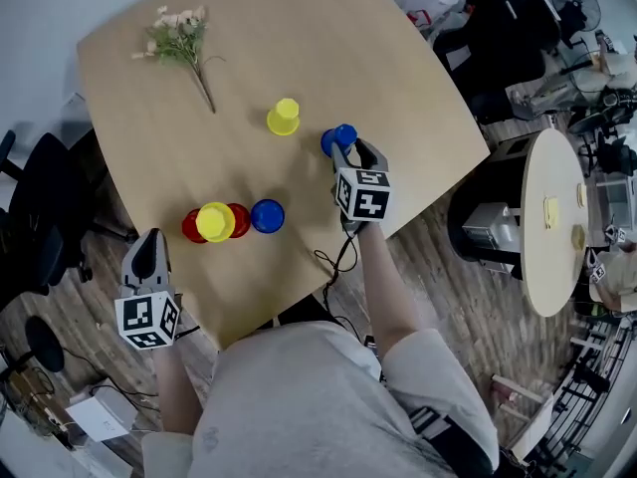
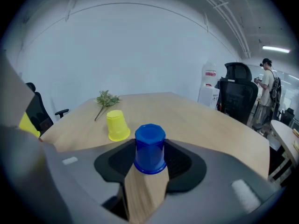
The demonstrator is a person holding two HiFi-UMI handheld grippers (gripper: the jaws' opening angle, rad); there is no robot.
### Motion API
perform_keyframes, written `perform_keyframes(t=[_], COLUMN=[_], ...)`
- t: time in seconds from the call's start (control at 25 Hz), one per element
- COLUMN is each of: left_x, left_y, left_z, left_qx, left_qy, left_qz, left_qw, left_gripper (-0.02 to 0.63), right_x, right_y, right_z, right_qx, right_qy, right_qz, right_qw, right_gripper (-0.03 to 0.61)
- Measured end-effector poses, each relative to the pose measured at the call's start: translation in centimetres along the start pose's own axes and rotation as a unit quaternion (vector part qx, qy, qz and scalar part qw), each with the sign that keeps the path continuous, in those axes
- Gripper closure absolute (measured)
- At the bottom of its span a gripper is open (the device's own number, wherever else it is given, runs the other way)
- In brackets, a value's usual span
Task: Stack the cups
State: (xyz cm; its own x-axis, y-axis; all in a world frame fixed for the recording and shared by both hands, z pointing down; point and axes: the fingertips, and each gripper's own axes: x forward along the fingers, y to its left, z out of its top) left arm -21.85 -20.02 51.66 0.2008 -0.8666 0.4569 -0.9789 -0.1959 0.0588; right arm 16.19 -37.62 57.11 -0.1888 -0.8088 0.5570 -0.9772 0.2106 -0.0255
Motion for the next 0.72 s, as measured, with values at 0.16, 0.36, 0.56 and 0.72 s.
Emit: perform_keyframes(t=[0.16, 0.36, 0.56, 0.72], left_x=[0.4, 0.9, 0.9, 0.7], left_y=[-0.6, -1.8, -1.8, -1.6], left_z=[0.5, 0.8, 1.1, 1.1], left_qx=[0.001, 0.003, 0.004, 0.001], left_qy=[-0.006, -0.015, -0.020, -0.024], left_qz=[-0.009, -0.029, -0.042, -0.048], left_qw=[0.9999, 0.9995, 0.9989, 0.9985], left_gripper=[0.598, 0.597, 0.598, 0.597], right_x=[-2.8, -7.3, -10.8, -12.8], right_y=[2.7, 7.6, 13.5, 18.2], right_z=[1.8, 4.1, 4.6, 3.4], right_qx=[-0.037, -0.064, -0.070, -0.091], right_qy=[-0.023, -0.044, -0.046, -0.036], right_qz=[0.031, 0.094, 0.160, 0.210], right_qw=[0.999, 0.993, 0.984, 0.973], right_gripper=[0.380, 0.382, 0.381, 0.381])
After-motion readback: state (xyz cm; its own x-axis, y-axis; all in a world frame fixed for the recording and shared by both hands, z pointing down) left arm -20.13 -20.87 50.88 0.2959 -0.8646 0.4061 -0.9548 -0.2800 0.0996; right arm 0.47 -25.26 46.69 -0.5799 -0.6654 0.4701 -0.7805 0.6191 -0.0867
